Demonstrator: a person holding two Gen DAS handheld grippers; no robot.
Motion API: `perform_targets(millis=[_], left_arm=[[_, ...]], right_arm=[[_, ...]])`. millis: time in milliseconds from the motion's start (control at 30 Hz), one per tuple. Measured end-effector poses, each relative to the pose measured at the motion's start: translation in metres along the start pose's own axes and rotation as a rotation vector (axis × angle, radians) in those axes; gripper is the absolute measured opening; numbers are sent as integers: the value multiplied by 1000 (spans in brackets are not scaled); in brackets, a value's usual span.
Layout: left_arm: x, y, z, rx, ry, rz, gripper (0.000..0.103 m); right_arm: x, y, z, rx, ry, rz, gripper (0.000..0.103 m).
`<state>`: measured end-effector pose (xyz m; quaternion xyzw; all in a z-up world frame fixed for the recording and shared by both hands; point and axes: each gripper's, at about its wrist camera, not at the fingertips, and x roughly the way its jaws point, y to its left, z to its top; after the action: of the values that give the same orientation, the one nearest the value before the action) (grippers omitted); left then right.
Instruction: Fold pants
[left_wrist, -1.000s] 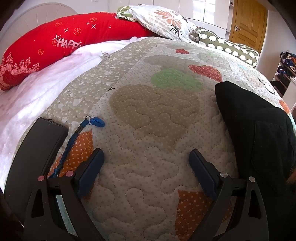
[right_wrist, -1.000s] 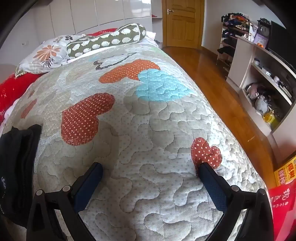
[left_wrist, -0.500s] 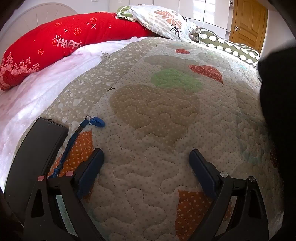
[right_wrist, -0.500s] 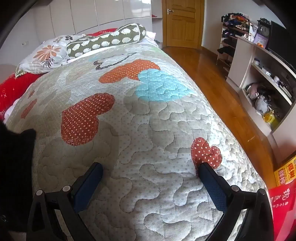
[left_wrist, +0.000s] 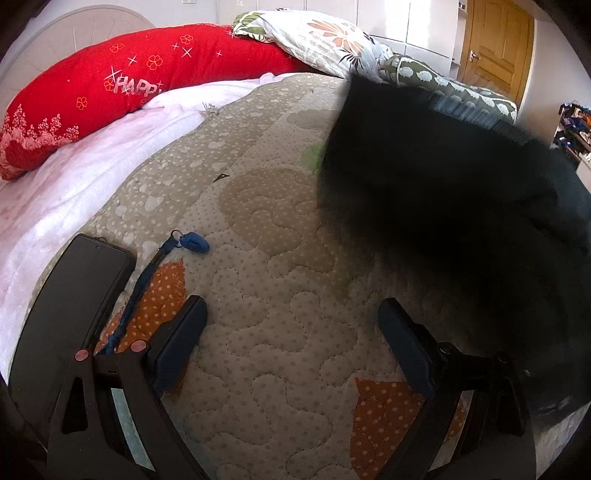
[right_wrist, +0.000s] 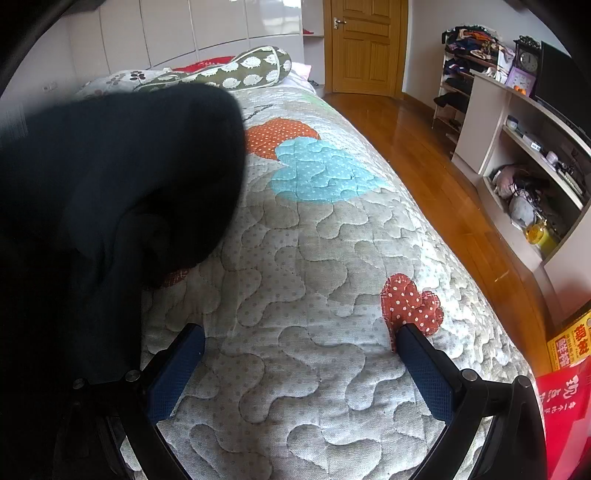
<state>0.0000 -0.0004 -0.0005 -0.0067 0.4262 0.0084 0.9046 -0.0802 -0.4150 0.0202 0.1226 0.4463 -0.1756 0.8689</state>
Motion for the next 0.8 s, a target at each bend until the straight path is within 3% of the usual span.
perform_targets(millis=[467,600,667,800], left_arm=[[1,-1,1,1,-1,6,95],[-4,-2,-1,41,29,6,95],[-10,-1,-2,52,54,6,95],[-43,16,-5,-5,5,8,95]], right_arm=[[0,0,0,0,-1,0,103],[0,-3,-3,1,-4,2,103],[2,-1,-3,-2,8,-18,103],[-6,1,-2,-7,18,-19,103]])
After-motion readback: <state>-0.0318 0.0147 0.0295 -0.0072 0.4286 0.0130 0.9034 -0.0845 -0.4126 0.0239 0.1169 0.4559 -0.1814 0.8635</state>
